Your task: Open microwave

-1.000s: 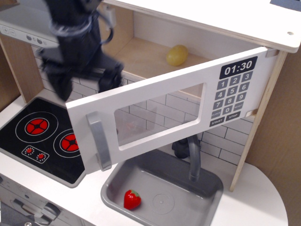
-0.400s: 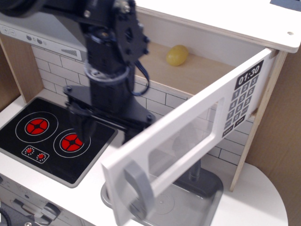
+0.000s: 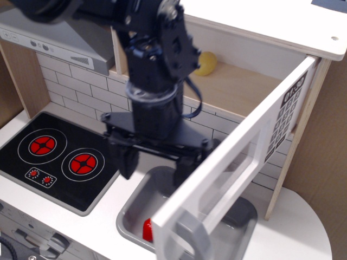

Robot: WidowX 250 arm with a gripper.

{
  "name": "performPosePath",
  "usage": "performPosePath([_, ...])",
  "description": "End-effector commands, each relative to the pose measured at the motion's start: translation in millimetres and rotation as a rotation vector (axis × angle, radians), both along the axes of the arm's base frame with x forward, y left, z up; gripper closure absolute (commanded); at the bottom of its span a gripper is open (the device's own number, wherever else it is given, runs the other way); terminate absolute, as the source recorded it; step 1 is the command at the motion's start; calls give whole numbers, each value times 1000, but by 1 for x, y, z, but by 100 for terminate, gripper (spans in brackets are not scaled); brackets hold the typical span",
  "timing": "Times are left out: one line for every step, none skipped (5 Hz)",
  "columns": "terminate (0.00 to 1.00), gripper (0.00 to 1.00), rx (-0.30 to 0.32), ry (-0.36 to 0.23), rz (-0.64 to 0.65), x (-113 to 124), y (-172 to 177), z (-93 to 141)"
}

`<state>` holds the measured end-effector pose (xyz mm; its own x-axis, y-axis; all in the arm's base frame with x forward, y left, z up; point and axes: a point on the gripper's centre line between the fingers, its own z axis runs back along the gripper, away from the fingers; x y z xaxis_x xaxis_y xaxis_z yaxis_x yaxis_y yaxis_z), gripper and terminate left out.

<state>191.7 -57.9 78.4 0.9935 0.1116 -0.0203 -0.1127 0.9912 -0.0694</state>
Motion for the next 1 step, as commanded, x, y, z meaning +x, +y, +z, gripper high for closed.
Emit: performPosePath([100,0,-8,-137,99,30,23,53])
